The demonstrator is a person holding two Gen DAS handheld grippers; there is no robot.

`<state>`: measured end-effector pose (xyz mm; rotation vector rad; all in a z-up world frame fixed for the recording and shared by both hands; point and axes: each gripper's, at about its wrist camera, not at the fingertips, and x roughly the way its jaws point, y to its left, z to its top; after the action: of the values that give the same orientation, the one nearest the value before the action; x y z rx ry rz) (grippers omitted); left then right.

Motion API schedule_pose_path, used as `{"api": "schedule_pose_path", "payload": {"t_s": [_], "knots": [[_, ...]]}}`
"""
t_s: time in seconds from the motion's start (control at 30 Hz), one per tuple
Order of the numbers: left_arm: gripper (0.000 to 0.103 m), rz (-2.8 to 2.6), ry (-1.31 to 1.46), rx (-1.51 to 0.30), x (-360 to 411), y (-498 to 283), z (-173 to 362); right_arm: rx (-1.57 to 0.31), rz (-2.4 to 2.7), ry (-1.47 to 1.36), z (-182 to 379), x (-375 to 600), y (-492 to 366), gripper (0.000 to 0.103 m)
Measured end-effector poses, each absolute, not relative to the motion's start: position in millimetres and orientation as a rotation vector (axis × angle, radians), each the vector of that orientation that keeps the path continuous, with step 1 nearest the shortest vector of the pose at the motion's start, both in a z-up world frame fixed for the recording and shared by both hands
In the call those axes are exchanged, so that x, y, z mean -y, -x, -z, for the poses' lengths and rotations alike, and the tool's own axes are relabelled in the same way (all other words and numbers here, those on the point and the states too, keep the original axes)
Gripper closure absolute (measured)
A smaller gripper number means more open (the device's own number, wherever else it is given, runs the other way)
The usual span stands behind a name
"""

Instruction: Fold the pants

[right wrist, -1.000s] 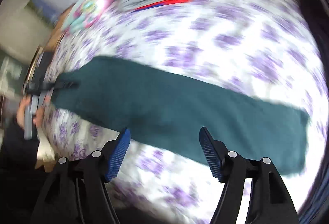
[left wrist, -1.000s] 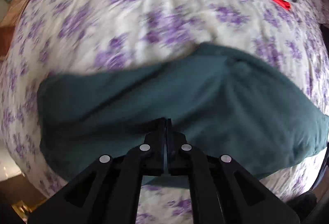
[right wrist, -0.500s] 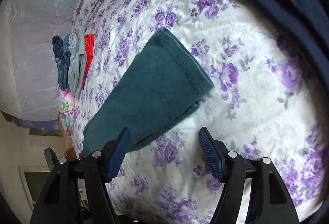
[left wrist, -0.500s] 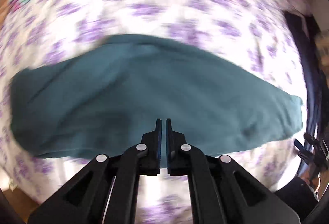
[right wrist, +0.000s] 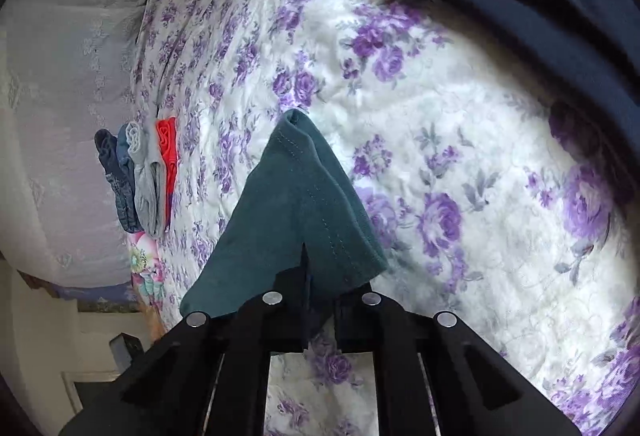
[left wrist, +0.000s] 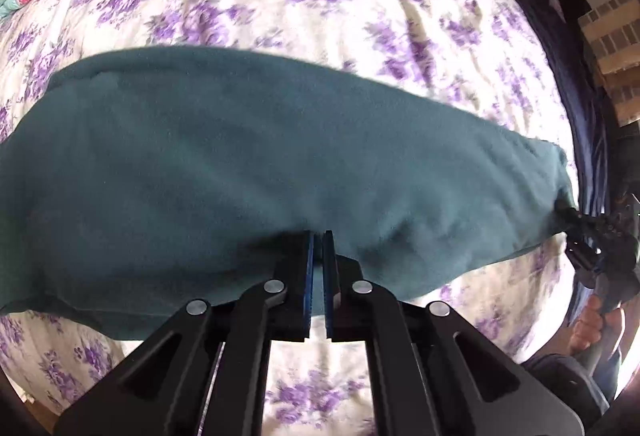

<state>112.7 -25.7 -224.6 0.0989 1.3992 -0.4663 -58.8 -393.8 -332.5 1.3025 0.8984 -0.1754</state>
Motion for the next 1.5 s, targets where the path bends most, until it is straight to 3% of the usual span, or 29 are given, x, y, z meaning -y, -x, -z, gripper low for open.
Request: {"api": "schedule_pose_path", "payload": {"t_s": [0.2, 0.47, 0.6, 0.87, 1.03, 1.13, 1.3, 1.5], "knots": [[0.101, 0.608, -0.069, -1.386, 85, -120, 208, -0.936, 0.167, -1.127, 302, 384, 45, 0.094], [0.101, 0.673, -0.066, -1.426, 146, -121, 237, -0.927, 0.11, -0.998, 259, 369, 33, 0.094], [0.101, 0.653, -0.104, -1.434, 154, -115, 260, -0.933, 0.087, -0.935, 244, 358, 23, 0.094], [0.101, 0.664, -0.041, -1.403, 146, -113, 253, -0.963, 0.035, -0.844, 223, 332, -2, 0.094], [0.101, 0.649, 0.14, -1.275, 70, -121, 203, -1.02, -0.025, -0.681, 203, 294, -33, 0.094], [0.101, 0.44, 0.215, -1.193, -27, -134, 182, -1.058, -0.116, -0.576, 189, 251, -65, 0.094], [0.101, 0.073, 0.276, -1.169, -176, -142, 198, -1.114, -0.314, -0.403, 190, 153, -127, 0.094], [0.101, -0.036, 0.38, -1.24, -252, -145, 238, -1.206, -0.501, -0.183, 222, 21, -169, 0.094]]}}
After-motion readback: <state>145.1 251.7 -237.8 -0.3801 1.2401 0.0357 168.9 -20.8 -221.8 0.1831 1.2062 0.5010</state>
